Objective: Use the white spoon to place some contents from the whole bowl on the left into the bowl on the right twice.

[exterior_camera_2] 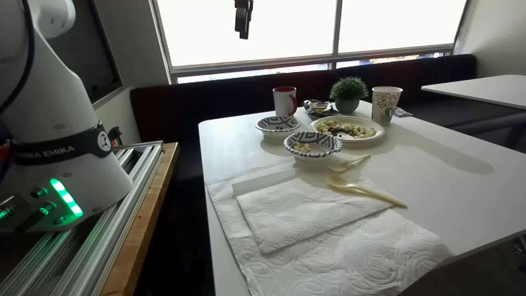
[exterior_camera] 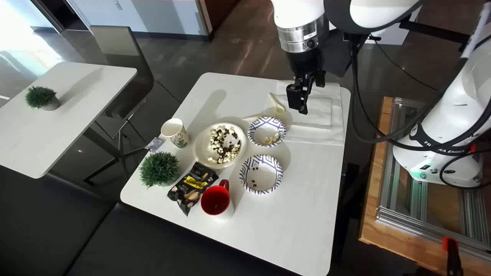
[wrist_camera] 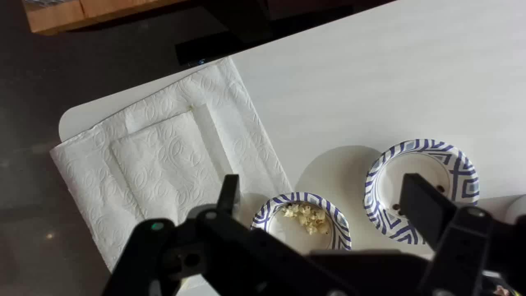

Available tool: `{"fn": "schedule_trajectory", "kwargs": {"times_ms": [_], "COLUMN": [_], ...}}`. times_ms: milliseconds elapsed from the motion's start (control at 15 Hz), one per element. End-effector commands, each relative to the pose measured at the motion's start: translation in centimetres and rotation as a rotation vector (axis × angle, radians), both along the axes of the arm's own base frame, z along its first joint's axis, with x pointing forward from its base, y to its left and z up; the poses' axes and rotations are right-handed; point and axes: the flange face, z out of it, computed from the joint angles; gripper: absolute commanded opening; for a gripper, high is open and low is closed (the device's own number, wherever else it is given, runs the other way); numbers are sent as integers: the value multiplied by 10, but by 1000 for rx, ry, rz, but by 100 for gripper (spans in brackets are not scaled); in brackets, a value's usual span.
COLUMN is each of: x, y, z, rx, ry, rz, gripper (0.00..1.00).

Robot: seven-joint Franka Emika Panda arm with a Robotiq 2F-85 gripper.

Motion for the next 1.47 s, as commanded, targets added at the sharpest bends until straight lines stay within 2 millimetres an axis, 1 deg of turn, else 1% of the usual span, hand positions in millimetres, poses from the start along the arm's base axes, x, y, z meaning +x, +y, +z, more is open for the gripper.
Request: {"fn": "schedule_trajectory", "kwargs": {"times_ms": [0,400,467,533,733,933,1067,1200,1267,1400], "x": [0,0,7,19,51,82,101,118,125,138], "y": [0,0,-4,-12,-44,-88,-121,-149,-160,-183], "z": [0,0,-3,-9,-28,-54,-69,-88,-98,-123], "rx": [0,0,-18,-10,25,54,60,73,83,98], "ry": [1,1,-11,-11,-18,-37,-34,-30,-21,13], "rz": [0,0,-50,-116,-290,-449,-559,-668,-717,-812], "gripper": [100,100,100,100,100,100,100,100,100,100]}}
